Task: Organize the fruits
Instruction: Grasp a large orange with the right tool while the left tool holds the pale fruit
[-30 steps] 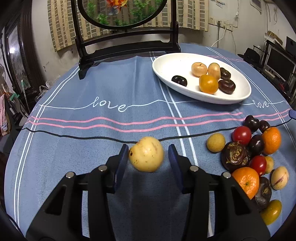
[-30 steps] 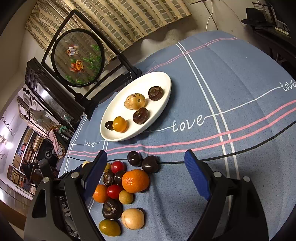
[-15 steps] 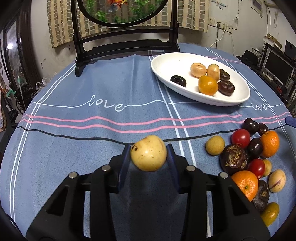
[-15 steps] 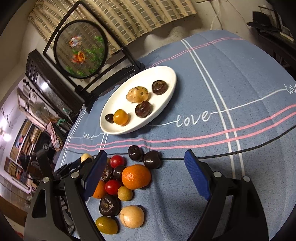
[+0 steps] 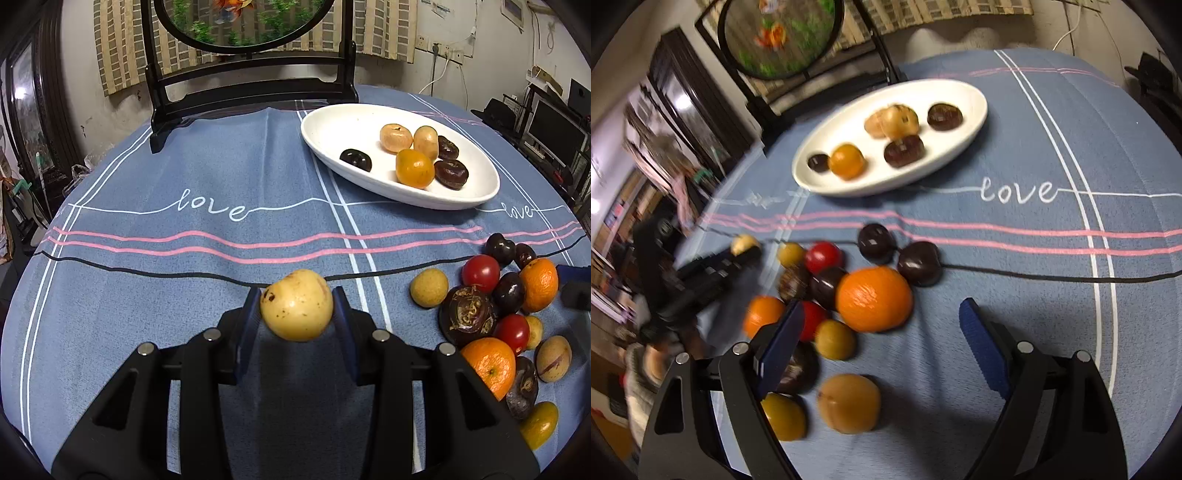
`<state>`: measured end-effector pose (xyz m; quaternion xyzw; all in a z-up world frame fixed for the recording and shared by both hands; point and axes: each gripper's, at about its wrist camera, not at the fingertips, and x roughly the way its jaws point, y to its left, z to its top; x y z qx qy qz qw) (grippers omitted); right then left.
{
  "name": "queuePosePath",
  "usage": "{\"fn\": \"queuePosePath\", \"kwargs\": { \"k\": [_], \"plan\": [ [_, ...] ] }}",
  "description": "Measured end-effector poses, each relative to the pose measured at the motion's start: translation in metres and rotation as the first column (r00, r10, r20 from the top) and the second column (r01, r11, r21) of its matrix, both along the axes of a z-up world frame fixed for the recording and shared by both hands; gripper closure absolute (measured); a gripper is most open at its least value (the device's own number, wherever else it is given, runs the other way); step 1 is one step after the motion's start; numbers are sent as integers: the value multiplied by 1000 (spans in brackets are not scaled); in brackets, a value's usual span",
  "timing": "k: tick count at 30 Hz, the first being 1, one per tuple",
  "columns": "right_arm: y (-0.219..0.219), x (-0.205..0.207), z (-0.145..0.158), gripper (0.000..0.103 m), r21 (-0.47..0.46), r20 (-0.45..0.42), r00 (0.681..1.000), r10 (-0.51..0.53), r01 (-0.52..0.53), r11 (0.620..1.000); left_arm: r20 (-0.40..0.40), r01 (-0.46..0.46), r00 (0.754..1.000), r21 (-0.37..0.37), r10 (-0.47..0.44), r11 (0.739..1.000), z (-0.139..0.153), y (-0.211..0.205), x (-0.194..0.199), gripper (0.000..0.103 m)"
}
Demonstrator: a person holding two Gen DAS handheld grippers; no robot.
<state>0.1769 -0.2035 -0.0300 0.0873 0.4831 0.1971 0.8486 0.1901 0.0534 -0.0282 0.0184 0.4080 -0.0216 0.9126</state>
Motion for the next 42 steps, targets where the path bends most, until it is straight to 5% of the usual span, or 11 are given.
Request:
{"fn": "queuePosePath", "kwargs": {
  "k": [2,7,11,16,26,28,32,42],
  "plan": [
    [-5,3,-3,15,-85,10,999,-36,36,996,-1,0,1000,-1,0,1000,0,0,0,63],
    [-61,-1,22,15,-34,116,963,-242,248,968,-1,-1,1000,-1,1,1000,0,0,0,63],
    [-62,-4,22,20,41,110,972,-206,203,978,-7,2,1000,-4,-2,1000,-1,0,1,63],
    [-29,-10,17,43,2,104,992,-68,68,998,-23,17,1000,-2,-17,1000,-3,-3,2,63],
    [-13,-25,-1,46,-84,92,996,-19,27,996,-27,14,1000,-18,-14,1000,-3,-1,2,63],
    [-8,-23,-5,56,-100,81,997,-6,14,995,-35,18,999,-26,-19,999,-5,-1,4,63],
    [-2,-27,-6,56,-127,97,995,9,3,992,-43,21,999,-37,-23,999,-6,-1,6,63],
    [-10,-25,-6,57,-79,88,996,-2,9,997,-37,10,999,-76,-13,997,-5,4,6,64]
  ]
}}
